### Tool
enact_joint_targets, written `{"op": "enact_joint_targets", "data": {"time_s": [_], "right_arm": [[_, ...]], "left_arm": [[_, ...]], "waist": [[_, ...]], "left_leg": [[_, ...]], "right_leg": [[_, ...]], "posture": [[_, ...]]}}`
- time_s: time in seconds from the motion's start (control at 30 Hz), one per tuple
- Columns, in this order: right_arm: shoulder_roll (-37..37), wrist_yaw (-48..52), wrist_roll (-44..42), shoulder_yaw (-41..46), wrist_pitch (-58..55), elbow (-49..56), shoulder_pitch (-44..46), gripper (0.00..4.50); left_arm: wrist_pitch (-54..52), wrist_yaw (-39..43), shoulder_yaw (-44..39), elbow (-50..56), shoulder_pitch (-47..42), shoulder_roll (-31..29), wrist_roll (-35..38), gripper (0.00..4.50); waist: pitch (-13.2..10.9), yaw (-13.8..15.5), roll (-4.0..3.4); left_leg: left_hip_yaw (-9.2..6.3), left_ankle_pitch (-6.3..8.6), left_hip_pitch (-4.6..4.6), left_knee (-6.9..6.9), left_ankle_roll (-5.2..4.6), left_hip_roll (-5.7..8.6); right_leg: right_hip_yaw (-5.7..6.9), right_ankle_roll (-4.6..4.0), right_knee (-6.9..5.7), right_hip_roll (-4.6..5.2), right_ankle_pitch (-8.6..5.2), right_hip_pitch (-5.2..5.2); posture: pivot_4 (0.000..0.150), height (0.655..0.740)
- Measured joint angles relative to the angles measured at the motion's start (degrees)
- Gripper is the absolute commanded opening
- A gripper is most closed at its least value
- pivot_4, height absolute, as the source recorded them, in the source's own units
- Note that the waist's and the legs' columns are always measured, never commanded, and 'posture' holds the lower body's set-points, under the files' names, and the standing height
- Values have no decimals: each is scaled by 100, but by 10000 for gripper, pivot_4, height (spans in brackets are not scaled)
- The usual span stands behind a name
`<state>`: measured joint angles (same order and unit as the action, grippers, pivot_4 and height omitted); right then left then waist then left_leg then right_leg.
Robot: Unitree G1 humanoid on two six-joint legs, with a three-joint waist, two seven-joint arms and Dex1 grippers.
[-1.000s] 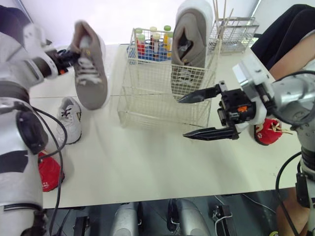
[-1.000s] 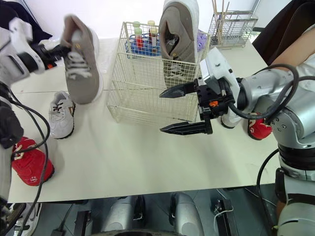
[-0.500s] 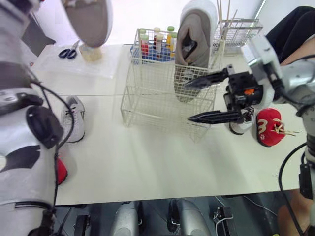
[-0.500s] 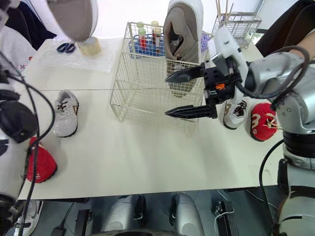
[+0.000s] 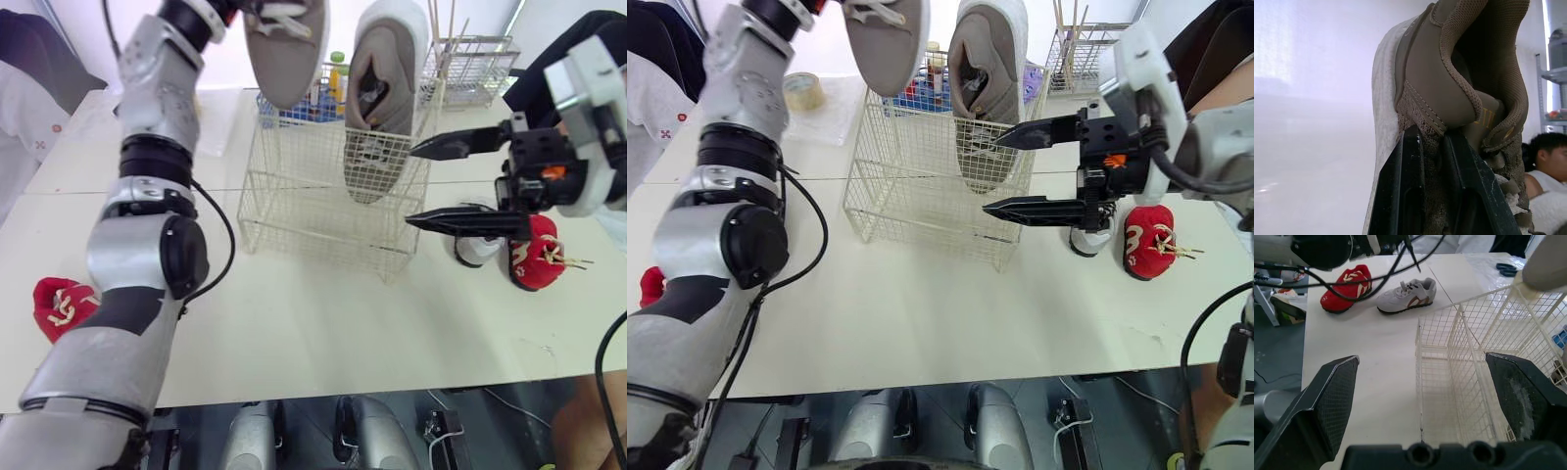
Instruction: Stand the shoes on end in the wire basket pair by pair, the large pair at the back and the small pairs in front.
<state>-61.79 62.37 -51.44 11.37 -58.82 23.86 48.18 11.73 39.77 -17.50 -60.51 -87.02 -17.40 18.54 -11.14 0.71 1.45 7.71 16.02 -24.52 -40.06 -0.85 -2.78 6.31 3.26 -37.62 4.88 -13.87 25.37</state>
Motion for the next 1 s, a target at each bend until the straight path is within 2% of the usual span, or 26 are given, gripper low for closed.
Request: {"op": "enact_joint_targets", "data": {"time_s": [0.4, 1.0], "right_arm": [[-290, -843, -1031, 591, -722, 438, -113, 45000], [-453, -1150, -1443, 576, -668, 342, -113, 45000]], "left_arm": [[1385, 67, 81, -612, -45, 461, -218, 4085], [1650, -254, -18, -771, -43, 514, -215, 4085]], "waist": [[0, -2, 0], [0, -1, 0]], "left_leg": [[-4, 7, 2, 1, -12, -4], [-3, 11, 1, 0, -19, -2]], "right_leg": [[-2, 1, 3, 8, 1, -1], [-4, 5, 7, 12, 3, -2]], "posture": [[1500, 7400], [1500, 7400]]}}
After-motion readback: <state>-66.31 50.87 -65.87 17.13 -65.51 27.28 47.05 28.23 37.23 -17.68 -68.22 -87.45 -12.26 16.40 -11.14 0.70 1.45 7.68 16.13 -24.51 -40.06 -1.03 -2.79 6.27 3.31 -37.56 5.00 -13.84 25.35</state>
